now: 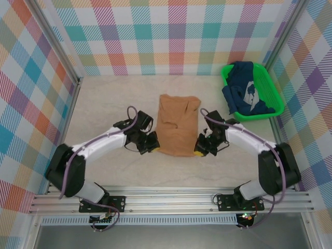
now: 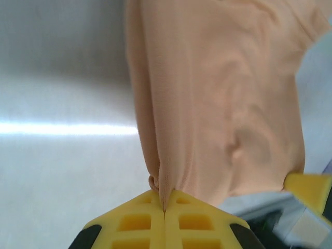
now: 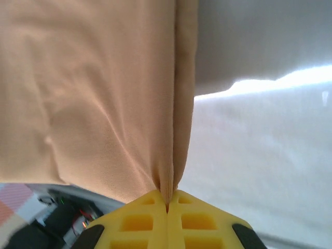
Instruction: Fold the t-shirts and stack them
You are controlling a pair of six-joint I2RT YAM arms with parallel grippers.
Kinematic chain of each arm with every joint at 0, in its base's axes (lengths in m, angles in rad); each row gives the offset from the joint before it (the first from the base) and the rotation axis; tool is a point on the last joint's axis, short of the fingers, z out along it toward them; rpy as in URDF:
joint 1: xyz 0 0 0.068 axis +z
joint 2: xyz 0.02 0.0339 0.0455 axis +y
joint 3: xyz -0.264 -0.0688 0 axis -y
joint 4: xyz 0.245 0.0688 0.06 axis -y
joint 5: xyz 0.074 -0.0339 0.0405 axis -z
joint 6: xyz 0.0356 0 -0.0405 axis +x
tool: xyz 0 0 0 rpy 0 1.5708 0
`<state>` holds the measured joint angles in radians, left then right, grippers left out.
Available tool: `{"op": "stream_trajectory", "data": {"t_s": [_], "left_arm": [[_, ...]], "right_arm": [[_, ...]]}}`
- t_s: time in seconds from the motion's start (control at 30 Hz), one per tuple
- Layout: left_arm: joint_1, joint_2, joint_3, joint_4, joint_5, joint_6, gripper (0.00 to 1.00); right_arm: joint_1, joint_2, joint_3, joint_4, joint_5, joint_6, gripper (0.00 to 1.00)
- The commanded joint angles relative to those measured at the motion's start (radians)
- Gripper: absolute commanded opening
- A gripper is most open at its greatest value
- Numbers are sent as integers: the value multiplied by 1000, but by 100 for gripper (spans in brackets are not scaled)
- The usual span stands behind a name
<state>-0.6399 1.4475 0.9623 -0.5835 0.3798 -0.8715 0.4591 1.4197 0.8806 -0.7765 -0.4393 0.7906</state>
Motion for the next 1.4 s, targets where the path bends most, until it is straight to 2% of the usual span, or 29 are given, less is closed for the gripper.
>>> {"op": "stream_trajectory", "data": {"t_s": [0.0, 0.1, 0.2, 0.4, 0.53, 0.7, 0.87, 1.0, 1.13, 1.23, 1.37], "left_arm": [[-83, -132, -62, -205, 107, 48, 0], [-147, -284, -95, -213, 173, -6, 0], [-154, -412, -87, -210, 164, -59, 0], [-135, -447, -35, -148, 63, -148, 0], [-98, -415, -6, -86, 47, -200, 0], [-51, -358, 27, -97, 50, -204, 0], [11, -313, 69, -90, 42, -212, 0], [64, -258, 102, -81, 33, -217, 4], [125, -144, 115, -38, 80, -234, 5], [159, -32, 134, 17, 148, -249, 2], [176, 61, 224, -63, 159, -188, 4]], "right_arm": [[67, -154, -49, -227, -92, -24, 0], [98, -331, -77, -328, -126, 49, 0], [97, -445, -56, -387, -122, 113, 0], [90, -424, 54, -396, -76, 155, 0], [56, -338, 169, -403, -40, 138, 0], [12, -231, 294, -413, -26, 117, 0], [-34, -149, 366, -416, -29, 102, 0], [-73, -59, 406, -379, -49, 103, 0], [-107, 40, 425, -291, -83, 120, 0], [-128, 131, 485, -284, -108, 113, 0], [-130, 144, 515, -304, -85, 99, 0]]}}
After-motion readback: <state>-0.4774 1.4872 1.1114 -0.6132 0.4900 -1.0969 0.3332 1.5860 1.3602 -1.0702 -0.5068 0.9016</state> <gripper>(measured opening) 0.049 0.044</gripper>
